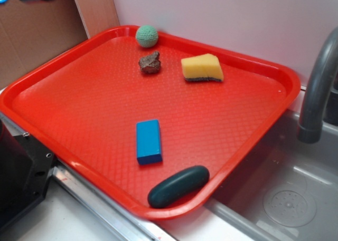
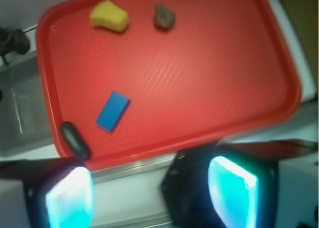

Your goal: Grab the blue block.

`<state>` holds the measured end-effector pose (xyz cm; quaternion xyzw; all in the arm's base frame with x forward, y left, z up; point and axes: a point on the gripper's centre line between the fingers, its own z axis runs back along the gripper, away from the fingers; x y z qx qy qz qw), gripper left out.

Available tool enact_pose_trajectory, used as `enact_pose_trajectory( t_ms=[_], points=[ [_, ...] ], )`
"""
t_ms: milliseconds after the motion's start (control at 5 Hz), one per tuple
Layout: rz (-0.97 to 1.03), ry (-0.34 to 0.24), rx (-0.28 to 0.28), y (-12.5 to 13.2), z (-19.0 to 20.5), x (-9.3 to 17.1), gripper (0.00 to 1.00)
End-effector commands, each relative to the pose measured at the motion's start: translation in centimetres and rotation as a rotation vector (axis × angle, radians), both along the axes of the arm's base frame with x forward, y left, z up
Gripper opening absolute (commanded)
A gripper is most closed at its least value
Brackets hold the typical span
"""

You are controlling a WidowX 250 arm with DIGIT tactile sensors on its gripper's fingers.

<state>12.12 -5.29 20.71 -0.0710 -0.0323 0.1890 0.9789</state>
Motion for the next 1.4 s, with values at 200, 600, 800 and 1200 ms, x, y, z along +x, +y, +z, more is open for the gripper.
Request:
enact_pose_trajectory(
  t_ms=[200, 600, 800, 1200],
  points=[
    [0.518, 0.065, 0.118, -4.4, -9.9, 4.4, 1.00],
    [0.458, 0.053, 0.170, -4.7, -15.8, 6.2, 1.00],
    [0.421, 0.057, 0.156, -4.8, -17.8, 6.5, 1.00],
    [0.358, 0.090, 0.136, -6.0, -20.5, 6.1, 0.00]
  ],
)
